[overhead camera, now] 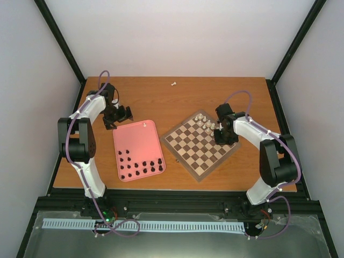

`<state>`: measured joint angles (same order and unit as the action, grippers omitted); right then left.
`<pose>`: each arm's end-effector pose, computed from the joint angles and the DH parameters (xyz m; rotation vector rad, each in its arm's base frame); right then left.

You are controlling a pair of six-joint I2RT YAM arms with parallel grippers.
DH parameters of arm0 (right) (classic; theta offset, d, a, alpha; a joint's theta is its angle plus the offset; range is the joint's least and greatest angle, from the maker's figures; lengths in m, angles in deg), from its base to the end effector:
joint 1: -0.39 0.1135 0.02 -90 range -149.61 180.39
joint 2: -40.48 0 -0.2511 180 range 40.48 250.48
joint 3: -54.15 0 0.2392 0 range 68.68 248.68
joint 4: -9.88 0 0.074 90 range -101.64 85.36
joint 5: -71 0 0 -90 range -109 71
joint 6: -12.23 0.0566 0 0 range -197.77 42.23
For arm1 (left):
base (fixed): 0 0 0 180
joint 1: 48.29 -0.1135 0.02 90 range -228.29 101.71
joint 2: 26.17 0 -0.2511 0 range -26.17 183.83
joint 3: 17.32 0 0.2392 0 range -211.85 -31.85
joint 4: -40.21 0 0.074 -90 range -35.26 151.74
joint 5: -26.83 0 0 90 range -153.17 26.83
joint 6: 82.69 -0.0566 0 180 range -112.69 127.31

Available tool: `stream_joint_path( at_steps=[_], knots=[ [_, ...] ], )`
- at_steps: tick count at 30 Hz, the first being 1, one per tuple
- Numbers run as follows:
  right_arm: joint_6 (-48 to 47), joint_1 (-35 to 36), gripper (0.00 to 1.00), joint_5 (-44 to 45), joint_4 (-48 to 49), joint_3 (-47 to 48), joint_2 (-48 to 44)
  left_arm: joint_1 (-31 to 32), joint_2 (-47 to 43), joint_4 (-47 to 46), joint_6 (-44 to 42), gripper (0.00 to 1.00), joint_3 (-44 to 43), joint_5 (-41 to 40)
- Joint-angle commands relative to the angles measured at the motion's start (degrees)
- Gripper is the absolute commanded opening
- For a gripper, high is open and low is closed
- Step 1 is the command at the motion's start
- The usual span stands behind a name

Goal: Set up the chess pieces on the board
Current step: Place the chess piece on the chessboard, then pick up the chess piece from the storage box.

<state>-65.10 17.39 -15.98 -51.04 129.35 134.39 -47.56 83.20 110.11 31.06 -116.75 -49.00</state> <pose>0.2755 0.0811 0.1589 -0.1045 2.9514 -0.0066 0.3614 -0.0185 0.1822 -0.5647 2.9388 -0.4199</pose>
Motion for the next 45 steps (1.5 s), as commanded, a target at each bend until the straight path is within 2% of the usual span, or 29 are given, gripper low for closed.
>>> stream_joint_path(
  at_steps=[1,18,24,31,35,38,42,45],
  knots=[
    [-0.45,-0.47,0.08,1.20,0.86,-0.41,1.36,0.37,0.82,0.46,-0.76,1.00,-2.17,-0.02],
    [-0.36,-0.50,0.16,0.71,0.45,-1.90,-1.31,0.36,0.77,0.19,-0.78,1.00,-1.63,0.15],
    [-0.45,-0.49,0.26,-0.50,-0.20,-1.92,-3.90,0.36,0.51,0.00,-0.70,1.00,-1.19,0.06],
    [0.41,-0.02,0.38,-4.05,-6.90,2.29,-9.71,0.35,0.24,0.09,-0.73,1.00,-1.23,0.14],
    [1.13,2.84,0.43,-5.47,-11.18,8.53,-11.54,0.43,0.20,0.17,-0.71,1.00,-1.40,0.15],
    [1.55,6.97,0.47,-6.50,-12.28,15.08,-9.26,0.43,0.15,0.17,-0.70,1.00,-1.41,0.10],
    [1.06,12.46,0.49,-8.71,-10.97,26.97,0.10,0.56,0.22,0.18,-0.67,1.00,-1.73,0.10],
    [0.02,16.61,0.50,-10.20,-9.17,37.63,11.09,0.58,0.33,0.26,-0.70,1.00,-2.15,0.06]
  ],
)
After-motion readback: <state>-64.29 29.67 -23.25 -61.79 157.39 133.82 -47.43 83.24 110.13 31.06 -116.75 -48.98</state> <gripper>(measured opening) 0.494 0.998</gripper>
